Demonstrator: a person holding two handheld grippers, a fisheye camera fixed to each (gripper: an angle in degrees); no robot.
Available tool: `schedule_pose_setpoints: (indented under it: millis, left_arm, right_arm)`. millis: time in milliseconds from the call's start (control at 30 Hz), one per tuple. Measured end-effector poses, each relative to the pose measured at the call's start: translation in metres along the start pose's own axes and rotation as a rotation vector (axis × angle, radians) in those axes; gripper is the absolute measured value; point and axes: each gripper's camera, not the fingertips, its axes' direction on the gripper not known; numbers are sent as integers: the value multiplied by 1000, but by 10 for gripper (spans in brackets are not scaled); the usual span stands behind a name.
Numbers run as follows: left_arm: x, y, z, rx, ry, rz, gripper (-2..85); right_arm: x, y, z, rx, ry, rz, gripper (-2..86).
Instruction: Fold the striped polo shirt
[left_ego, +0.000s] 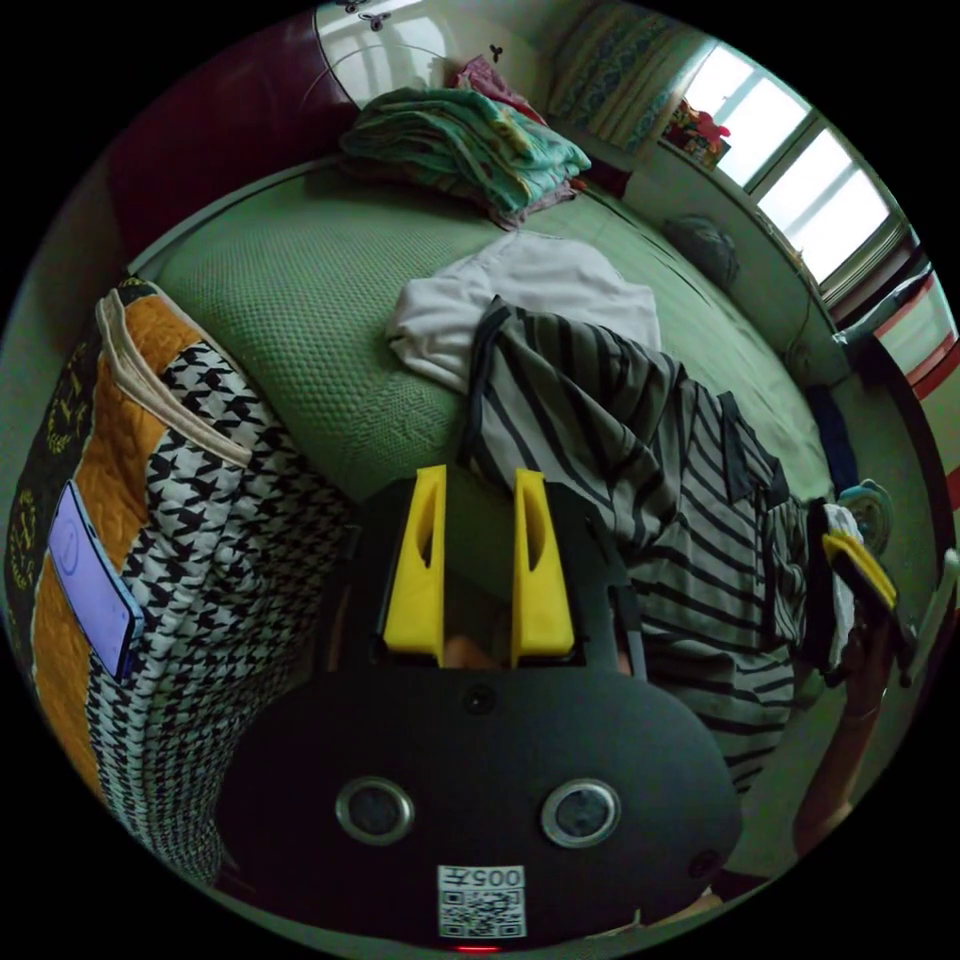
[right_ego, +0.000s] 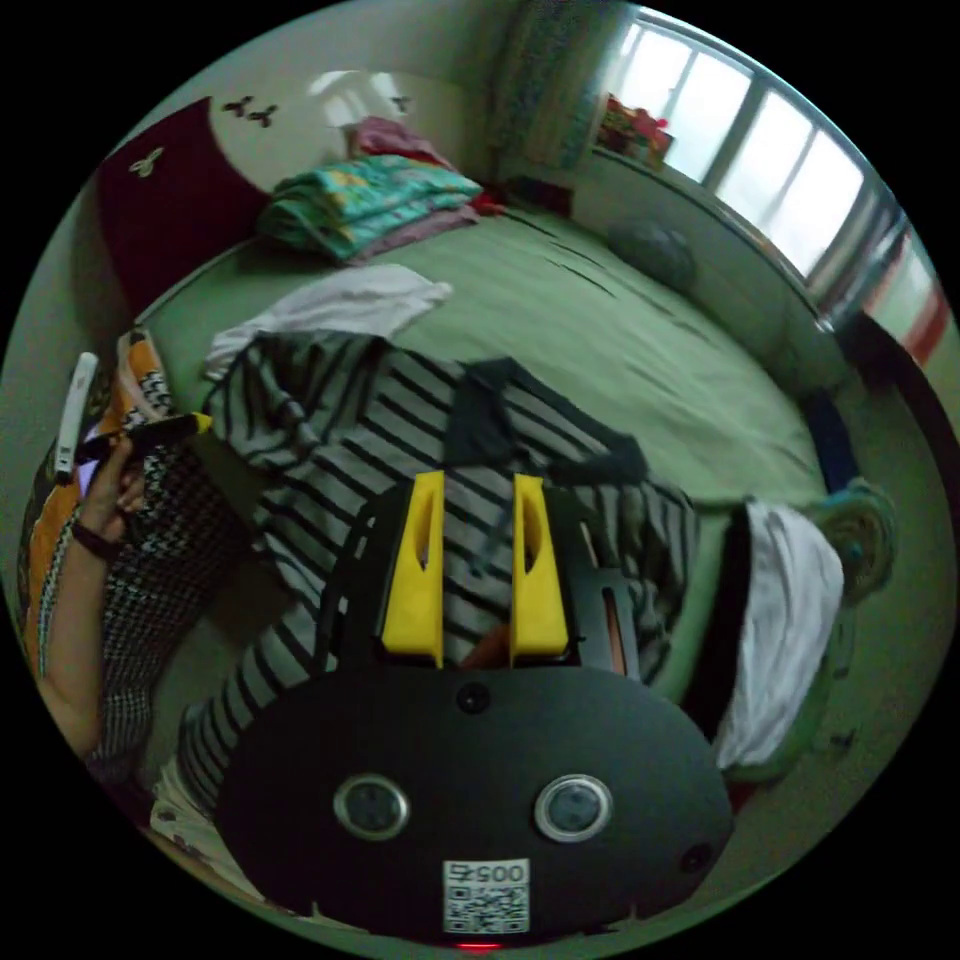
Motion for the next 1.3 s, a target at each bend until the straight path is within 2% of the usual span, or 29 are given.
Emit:
schedule_pose_setpoints:
  millis: [167, 333, 667, 833, 1033, 1200, 1300]
  left_arm:
    - [-8, -4, 4, -10, 1, 0, 109]
    - [-13, -8, 9, -26, 10, -10, 105]
    - [-3, -10, 14, -20, 23, -8, 79]
    - [16, -5, -7, 35, 22, 48, 59]
    - [78, 10, -64, 167, 86, 247, 57]
    - [150, 40, -82, 147, 224, 420, 60]
    - [184, 57, -70, 106, 196, 472, 72]
  right_arm:
    - [-68, -85, 42, 18, -195, -120, 105]
    - [-120, -156, 113, -102, -295, -149, 107]
    - [-135, -189, 177, -228, -382, -69, 36]
    - [-96, -176, 129, -87, -463, -14, 7]
    - [-9, -135, 38, 81, -385, 3, 7]
    - [80, -57, 19, 75, -261, 150, 19]
    - [124, 3, 36, -21, -93, 251, 33]
